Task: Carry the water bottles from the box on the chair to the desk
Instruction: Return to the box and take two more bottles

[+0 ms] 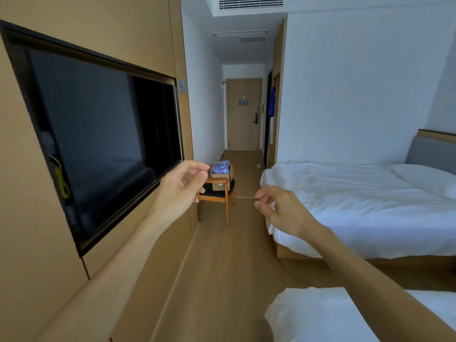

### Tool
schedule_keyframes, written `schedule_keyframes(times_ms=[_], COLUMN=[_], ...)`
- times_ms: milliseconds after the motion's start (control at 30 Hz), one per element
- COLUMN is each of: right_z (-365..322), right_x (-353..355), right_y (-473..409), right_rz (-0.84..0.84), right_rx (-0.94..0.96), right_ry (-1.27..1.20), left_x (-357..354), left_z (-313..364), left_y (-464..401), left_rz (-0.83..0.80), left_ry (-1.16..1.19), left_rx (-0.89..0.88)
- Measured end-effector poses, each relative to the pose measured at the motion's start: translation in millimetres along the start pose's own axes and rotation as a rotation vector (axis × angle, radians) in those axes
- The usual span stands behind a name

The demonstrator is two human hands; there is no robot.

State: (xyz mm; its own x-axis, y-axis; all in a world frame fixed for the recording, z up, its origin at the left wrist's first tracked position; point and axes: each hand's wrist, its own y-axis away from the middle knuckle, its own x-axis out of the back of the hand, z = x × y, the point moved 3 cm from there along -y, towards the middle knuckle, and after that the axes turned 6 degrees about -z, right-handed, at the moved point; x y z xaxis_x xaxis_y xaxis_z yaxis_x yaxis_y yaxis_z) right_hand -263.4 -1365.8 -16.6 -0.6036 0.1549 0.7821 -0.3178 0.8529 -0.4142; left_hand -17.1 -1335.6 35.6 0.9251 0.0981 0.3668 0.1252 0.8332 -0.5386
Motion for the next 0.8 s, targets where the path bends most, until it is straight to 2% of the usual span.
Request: schedule_keyframes(times_ms=[400,800], right_z=[141,272], right_x=[-34,-64], right_y=[-204,-441], right_rz=[-0.037,-0.003], right_rx=[0.007,-0.020], right_ry=[0.043,0.139], left_x=[-44,-68], left_z=[-142,-293], left_y=[-198,-450], left_rz=[0.022,-0.032], left_ry=[-0.013,0.028], left_rx=[0.021,-0.018])
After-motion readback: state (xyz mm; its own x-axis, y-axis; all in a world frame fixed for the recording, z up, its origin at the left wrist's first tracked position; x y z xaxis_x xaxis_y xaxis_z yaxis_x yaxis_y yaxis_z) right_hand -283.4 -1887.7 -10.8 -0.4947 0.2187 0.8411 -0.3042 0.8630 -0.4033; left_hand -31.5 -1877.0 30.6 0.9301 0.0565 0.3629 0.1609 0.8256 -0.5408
